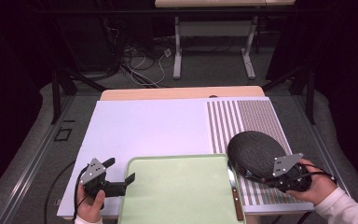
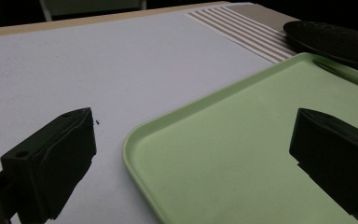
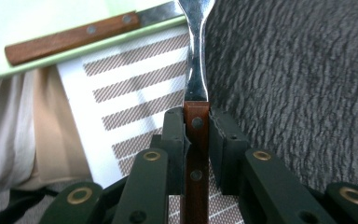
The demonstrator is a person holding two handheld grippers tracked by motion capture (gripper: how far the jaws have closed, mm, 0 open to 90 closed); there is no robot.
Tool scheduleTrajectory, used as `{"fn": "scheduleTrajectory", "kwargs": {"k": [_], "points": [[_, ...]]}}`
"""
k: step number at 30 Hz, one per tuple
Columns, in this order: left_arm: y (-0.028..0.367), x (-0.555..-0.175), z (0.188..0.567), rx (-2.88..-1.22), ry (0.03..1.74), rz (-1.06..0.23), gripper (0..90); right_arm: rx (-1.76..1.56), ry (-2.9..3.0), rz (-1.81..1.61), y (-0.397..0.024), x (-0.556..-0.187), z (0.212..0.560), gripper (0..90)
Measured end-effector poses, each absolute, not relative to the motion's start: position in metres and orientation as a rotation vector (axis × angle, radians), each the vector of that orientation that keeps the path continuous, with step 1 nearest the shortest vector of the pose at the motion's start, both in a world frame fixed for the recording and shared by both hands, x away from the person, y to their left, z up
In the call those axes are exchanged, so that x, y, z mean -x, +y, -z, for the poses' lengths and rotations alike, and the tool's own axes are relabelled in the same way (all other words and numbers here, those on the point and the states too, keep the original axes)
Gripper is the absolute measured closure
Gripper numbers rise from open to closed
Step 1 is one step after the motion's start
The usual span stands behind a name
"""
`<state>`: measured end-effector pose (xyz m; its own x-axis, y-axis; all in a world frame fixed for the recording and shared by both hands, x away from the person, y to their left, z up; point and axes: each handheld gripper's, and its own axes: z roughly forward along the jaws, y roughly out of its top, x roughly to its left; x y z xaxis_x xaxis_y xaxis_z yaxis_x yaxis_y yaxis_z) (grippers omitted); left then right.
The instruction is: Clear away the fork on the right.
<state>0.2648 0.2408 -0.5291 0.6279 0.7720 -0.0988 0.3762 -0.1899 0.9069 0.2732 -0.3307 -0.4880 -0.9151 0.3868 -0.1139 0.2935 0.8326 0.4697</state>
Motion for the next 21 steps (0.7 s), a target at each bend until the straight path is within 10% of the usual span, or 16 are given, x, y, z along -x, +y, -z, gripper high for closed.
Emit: {"fn": "scheduleTrajectory", "kwargs": {"k": [21], "points": [[0.241,-0.265,0.529,-1.805,0.924,-0.47,0.6,-1.057,2.693,-0.781,-0.319,-0.277,0.482,76.8]]}}
